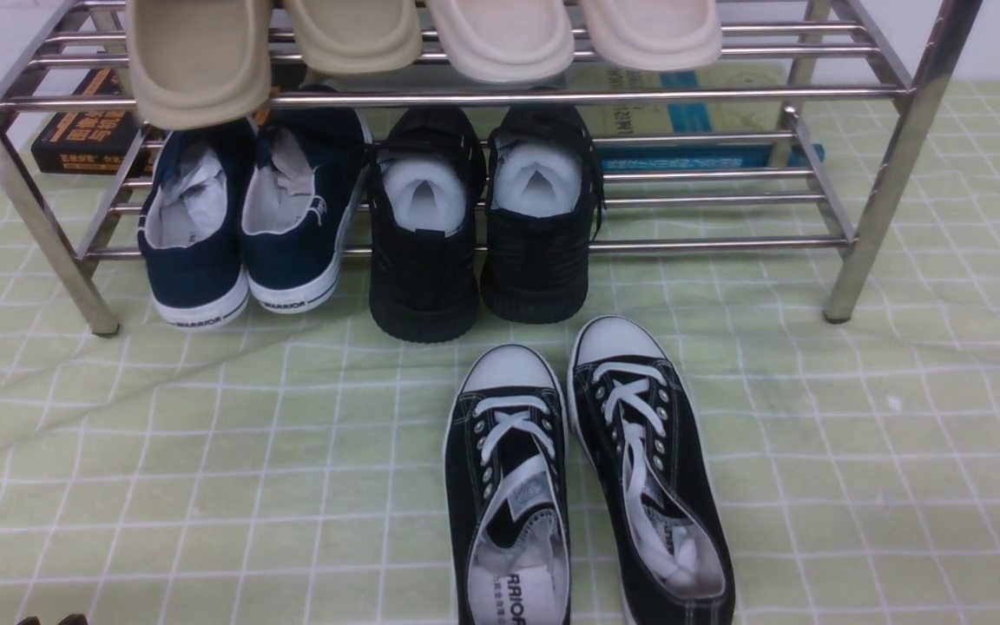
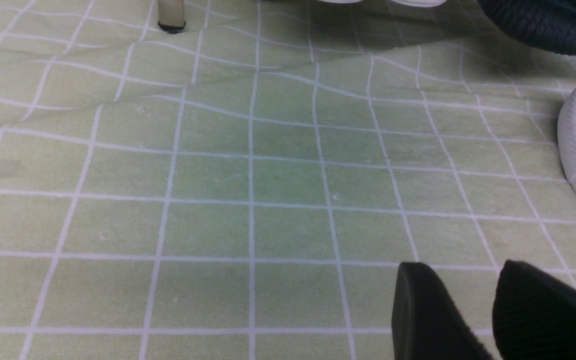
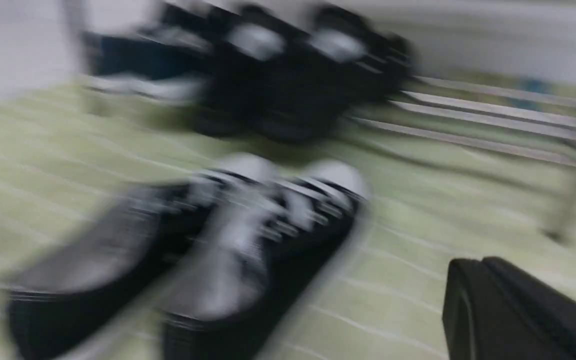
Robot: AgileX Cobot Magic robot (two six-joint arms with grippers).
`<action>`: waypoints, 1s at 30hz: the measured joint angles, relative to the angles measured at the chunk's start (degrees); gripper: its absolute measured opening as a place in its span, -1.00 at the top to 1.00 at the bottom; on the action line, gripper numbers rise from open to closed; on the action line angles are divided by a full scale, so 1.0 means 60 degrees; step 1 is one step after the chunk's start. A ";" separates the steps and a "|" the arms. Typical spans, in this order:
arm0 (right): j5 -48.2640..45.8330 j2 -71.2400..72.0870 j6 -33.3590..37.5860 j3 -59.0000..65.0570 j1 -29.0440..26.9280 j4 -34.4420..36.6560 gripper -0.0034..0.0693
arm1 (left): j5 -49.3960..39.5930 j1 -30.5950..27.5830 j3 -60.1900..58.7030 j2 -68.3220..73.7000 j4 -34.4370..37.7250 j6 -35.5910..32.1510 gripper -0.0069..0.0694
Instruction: Take the shoes off the shelf with your hand from the green coffee tablecloth.
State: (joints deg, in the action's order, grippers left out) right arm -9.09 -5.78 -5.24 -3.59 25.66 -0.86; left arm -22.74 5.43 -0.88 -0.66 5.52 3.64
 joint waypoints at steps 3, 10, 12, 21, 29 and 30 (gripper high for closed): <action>-0.0083 0.0412 0.0000 0.0501 -0.1533 -0.0065 0.86 | 0.0000 0.0000 0.0000 0.0000 0.0000 0.0000 0.19; -0.1416 0.1056 0.0004 0.0827 -0.4103 -0.0180 0.83 | 0.0000 0.0000 0.0000 0.0000 0.0000 0.0000 0.19; -0.1757 0.1056 0.0004 0.0817 -0.4487 -0.0180 0.83 | 0.0000 0.0000 0.0000 0.0000 0.0000 0.0000 0.19; -0.2202 0.1058 0.0004 0.0731 -0.4832 -0.0180 0.79 | 0.0000 0.0000 0.0000 0.0000 0.0000 0.0000 0.19; -0.2211 0.1058 0.0004 0.0731 -0.4832 -0.0180 0.78 | 0.0000 0.0000 0.0000 0.0000 0.0000 0.0000 0.19; -0.2211 0.1058 0.0004 0.0731 -0.4832 -0.0180 0.78 | 0.0000 0.0000 0.0000 0.0000 0.0000 0.0000 0.19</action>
State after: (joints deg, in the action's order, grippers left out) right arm -22.36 0.58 -5.21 0.80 -3.33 -1.94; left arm -22.74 5.43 -0.88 -0.66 5.52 3.64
